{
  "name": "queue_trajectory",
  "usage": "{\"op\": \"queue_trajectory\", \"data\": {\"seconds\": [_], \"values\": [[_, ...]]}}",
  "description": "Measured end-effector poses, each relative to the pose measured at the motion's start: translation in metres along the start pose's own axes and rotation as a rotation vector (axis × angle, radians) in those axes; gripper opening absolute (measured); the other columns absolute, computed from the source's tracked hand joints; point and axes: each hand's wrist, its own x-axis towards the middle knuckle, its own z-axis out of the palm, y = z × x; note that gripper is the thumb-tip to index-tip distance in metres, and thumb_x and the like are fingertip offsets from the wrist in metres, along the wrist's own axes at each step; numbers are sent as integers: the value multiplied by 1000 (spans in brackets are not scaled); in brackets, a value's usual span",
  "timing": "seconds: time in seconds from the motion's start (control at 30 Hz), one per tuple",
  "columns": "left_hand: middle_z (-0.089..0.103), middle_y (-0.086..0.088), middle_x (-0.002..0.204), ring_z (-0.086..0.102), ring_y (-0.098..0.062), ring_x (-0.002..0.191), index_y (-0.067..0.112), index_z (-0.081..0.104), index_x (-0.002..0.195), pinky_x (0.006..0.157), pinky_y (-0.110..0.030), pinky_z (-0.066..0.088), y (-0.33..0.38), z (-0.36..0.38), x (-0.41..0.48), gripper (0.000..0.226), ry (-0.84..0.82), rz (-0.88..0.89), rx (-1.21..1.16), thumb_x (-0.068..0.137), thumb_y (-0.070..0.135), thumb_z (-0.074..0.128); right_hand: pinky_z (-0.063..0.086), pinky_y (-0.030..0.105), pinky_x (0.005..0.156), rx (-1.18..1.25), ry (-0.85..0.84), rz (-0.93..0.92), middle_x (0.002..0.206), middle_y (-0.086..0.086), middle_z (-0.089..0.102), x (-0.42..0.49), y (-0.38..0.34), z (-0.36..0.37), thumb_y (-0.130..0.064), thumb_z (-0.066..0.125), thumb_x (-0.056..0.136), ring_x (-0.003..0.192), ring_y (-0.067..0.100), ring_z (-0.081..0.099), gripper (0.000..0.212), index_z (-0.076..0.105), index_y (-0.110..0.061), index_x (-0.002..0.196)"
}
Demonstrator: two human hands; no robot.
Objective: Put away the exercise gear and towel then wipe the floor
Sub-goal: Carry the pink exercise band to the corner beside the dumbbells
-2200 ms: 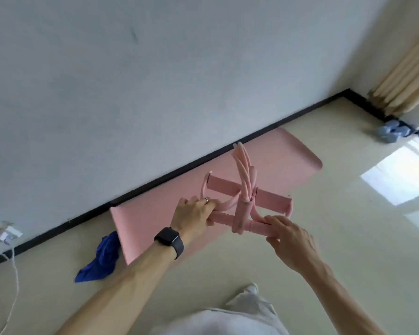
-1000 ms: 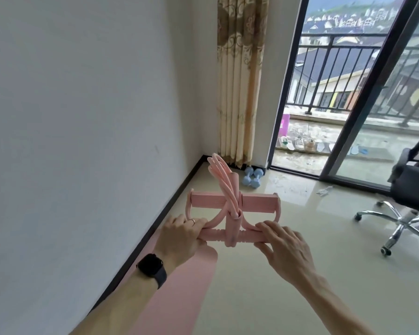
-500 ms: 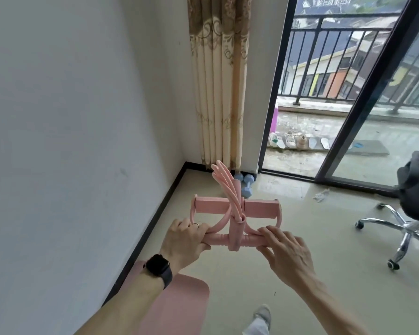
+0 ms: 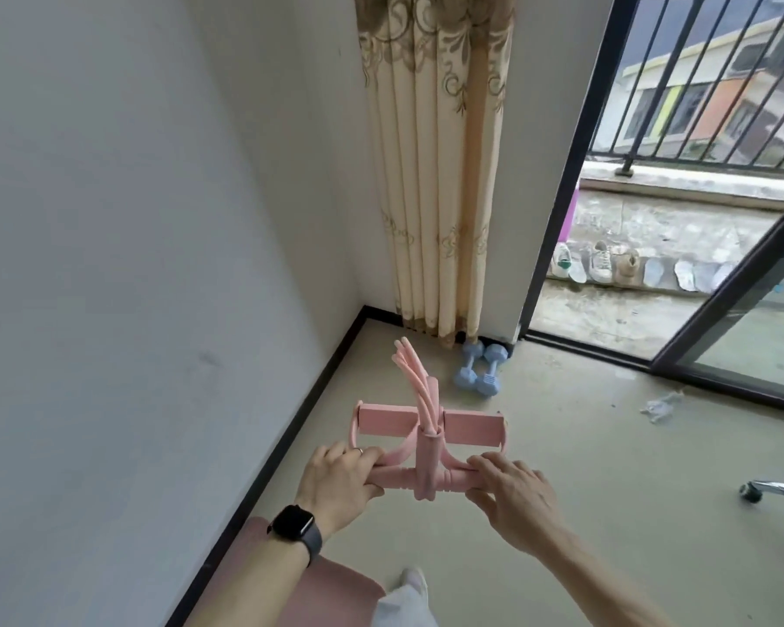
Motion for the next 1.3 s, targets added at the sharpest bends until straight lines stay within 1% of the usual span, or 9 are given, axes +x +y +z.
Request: {"op": "queue_trajectory", "data": {"seconds": [0.1, 0.23, 0.4, 0.53, 0.67, 0.73, 0.9, 1.1, 1.3], "values": [[66, 9, 115, 55, -22, 108, 34, 50, 123, 87, -37, 38, -12, 15, 41, 36, -106, -9, -68, 90, 49, 54, 42, 34, 84, 30, -135, -4, 135, -20, 49, 47, 8, 10, -54, 46, 95, 111, 21, 57, 40, 42, -44, 134], [63, 7, 123, 55, -22, 112, 35, 50, 124, 88, -37, 40, -32, 36, 106, 38, -291, -43, -129, 88, 46, 54, 45, 35, 85, 48, -277, 10, 128, -14, 54, 116, 21, 24, -54, 47, 94, 114, 22, 59, 38, 47, -41, 130], [61, 4, 129, 55, -24, 118, 34, 50, 129, 91, -35, 43, -77, 48, 193, 43, -426, -47, -163, 88, 47, 58, 45, 33, 76, 107, -408, 52, 120, -10, 57, 208, 23, 32, -47, 48, 94, 113, 20, 58, 25, 56, -33, 113], [62, 1, 128, 57, -25, 117, 34, 52, 130, 92, -34, 45, -107, 47, 256, 45, -532, -59, -213, 87, 46, 62, 51, 39, 83, 169, -491, 70, 114, -7, 61, 274, 24, 33, -43, 50, 93, 105, 20, 60, 18, 58, -31, 103], [63, 0, 125, 58, -27, 115, 32, 54, 125, 93, -35, 47, -128, 58, 311, 42, -631, -76, -219, 86, 45, 63, 48, 35, 87, 218, -586, 82, 115, 0, 64, 330, 32, 46, -40, 49, 91, 107, 24, 61, 22, 60, -27, 104], [63, -1, 125, 58, -28, 114, 30, 54, 126, 92, -36, 48, -135, 67, 341, 41, -691, -81, -224, 88, 45, 62, 43, 30, 83, 237, -653, 78, 116, 3, 64, 361, 41, 53, -36, 49, 94, 107, 25, 60, 23, 61, -22, 109], [58, -6, 132, 55, -31, 119, 24, 50, 132, 93, -38, 45, -145, 99, 413, 42, -825, -73, -192, 93, 40, 55, 36, 27, 73, 263, -781, 90, 112, 7, 65, 437, 68, 73, -35, 47, 97, 85, 21, 52, 26, 60, -19, 113], [53, -6, 138, 49, -32, 126, 24, 46, 137, 99, -41, 44, -160, 161, 502, 44, -911, -72, -187, 94, 33, 51, 43, 32, 77, 282, -794, 127, 112, 10, 66, 521, 107, 119, -33, 48, 96, 100, 31, 61, 23, 60, -15, 104], [50, 0, 141, 45, -28, 128, 30, 41, 142, 99, -40, 39, -173, 245, 588, 48, -906, -62, -163, 95, 26, 51, 44, 35, 92, 272, -742, 184, 125, 10, 60, 591, 143, 187, -33, 48, 97, 113, 31, 58, 27, 56, -15, 116]]}}
